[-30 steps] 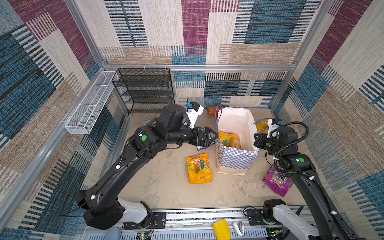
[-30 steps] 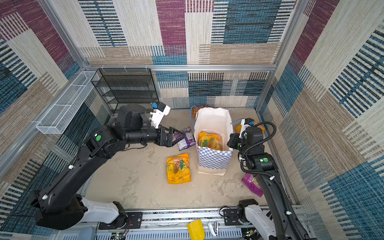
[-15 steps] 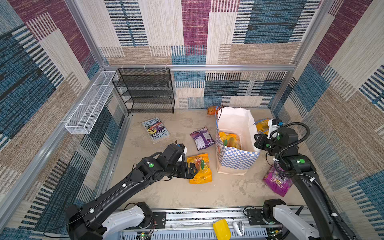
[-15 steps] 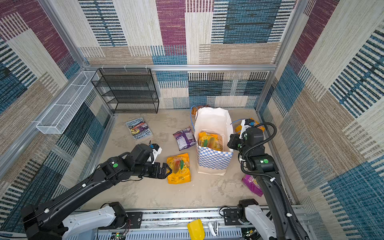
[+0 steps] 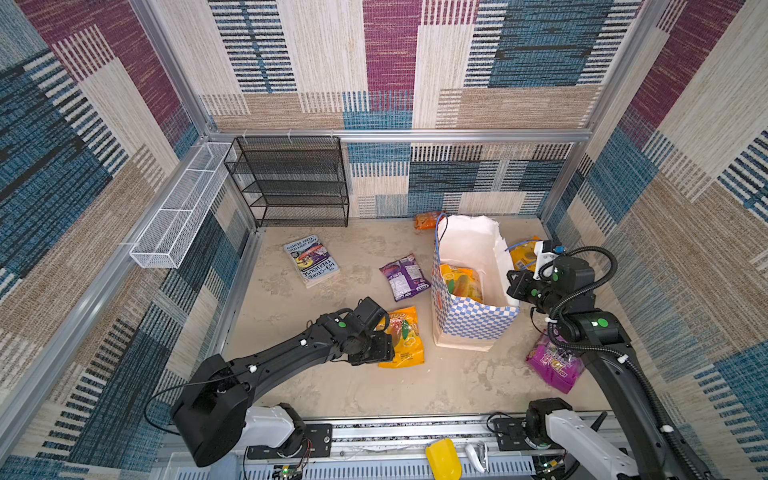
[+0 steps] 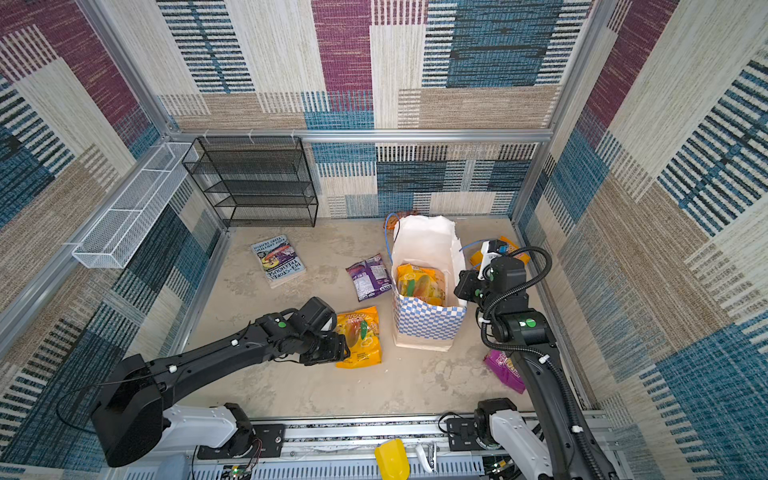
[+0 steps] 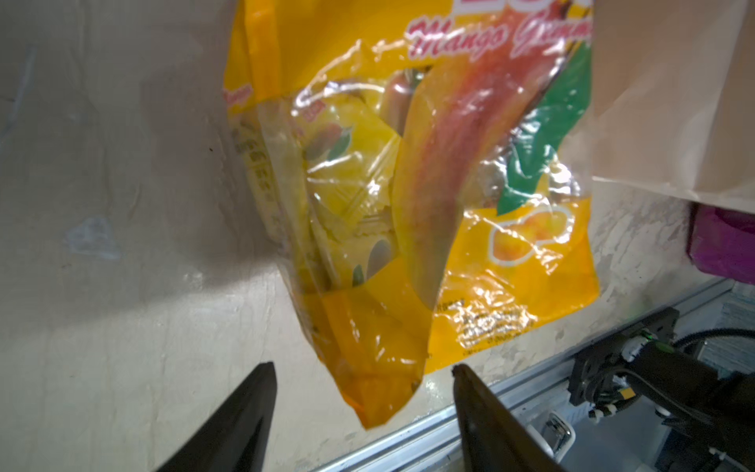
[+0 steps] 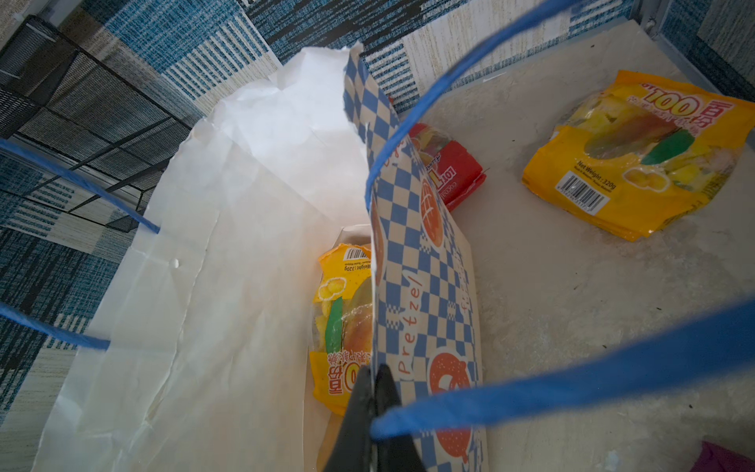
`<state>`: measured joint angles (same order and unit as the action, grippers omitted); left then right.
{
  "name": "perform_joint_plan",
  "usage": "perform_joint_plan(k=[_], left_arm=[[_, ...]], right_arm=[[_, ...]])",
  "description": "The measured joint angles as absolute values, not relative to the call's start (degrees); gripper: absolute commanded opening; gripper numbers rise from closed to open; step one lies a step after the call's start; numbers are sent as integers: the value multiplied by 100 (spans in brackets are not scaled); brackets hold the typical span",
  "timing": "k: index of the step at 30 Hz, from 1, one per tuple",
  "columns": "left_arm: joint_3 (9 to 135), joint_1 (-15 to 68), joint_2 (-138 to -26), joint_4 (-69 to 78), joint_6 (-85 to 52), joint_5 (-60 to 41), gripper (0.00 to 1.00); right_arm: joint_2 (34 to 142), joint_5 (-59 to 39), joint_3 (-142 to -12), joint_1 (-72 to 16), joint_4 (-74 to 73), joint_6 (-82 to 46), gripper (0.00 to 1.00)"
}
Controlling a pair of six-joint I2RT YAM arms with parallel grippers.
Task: Place the snacks into the paper bag
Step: 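Draw the left gripper back to the second yellow gummy bag and grasp it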
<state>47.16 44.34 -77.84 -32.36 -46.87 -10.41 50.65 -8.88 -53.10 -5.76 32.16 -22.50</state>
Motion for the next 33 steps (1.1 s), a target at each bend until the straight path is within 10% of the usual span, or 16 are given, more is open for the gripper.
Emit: perform_joint_plan(k=[33], left_arm=[[4602, 4252, -8278, -2530, -5074, -1389, 17]], right_arm=[[5011, -993, -5284, -576, 3218, -2250, 0]])
